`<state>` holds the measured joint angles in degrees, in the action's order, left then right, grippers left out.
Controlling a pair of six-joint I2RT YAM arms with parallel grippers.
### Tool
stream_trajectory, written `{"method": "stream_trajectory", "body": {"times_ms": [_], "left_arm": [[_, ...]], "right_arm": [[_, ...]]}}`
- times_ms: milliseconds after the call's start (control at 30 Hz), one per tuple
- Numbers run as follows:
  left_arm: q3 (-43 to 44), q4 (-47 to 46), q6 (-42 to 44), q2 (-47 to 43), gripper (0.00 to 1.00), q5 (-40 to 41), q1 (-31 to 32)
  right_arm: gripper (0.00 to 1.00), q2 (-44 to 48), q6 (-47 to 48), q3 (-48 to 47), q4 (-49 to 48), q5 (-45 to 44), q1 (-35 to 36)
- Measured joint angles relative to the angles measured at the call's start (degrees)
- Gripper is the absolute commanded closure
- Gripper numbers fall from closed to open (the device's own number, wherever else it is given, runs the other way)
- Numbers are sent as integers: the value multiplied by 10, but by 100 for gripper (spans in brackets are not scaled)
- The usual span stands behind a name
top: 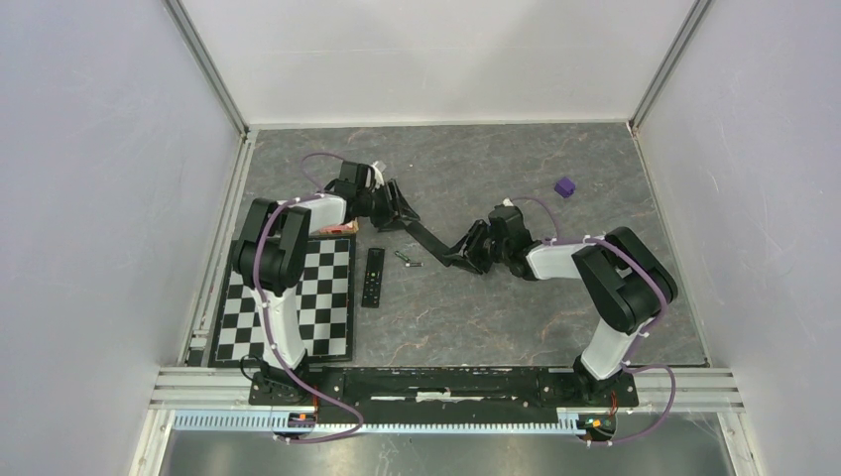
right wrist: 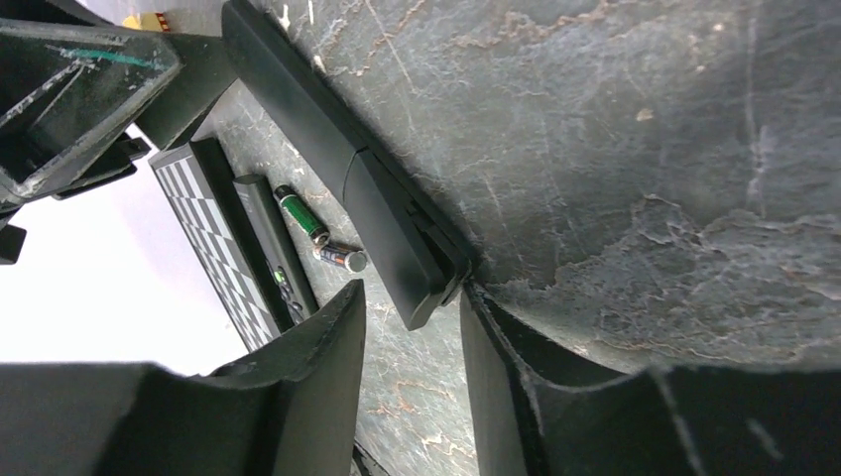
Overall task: Load the batteries into the remote control
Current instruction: Load the battery cover into the remote control.
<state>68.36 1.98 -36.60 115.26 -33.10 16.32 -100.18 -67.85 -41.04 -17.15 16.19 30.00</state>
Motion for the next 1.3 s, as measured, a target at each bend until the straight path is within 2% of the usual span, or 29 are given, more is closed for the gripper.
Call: {"method": "stream_trajectory", "body": {"times_ms": [200, 400, 967, 1300], "left_arm": [[-23, -4, 0, -17, 43, 11, -1], [-33, 3, 0, -27, 43, 21, -1], [-33, 13, 1, -29, 45, 25, 0], [-34, 15, 3, -29, 45, 25, 0]], "right_arm": [[72, 0, 1, 2, 11, -13, 0], [78, 0, -1, 11, 3, -18, 0], [78, -6, 11, 1, 16, -9, -7], [75, -8, -41, 20, -11, 14, -24]]}}
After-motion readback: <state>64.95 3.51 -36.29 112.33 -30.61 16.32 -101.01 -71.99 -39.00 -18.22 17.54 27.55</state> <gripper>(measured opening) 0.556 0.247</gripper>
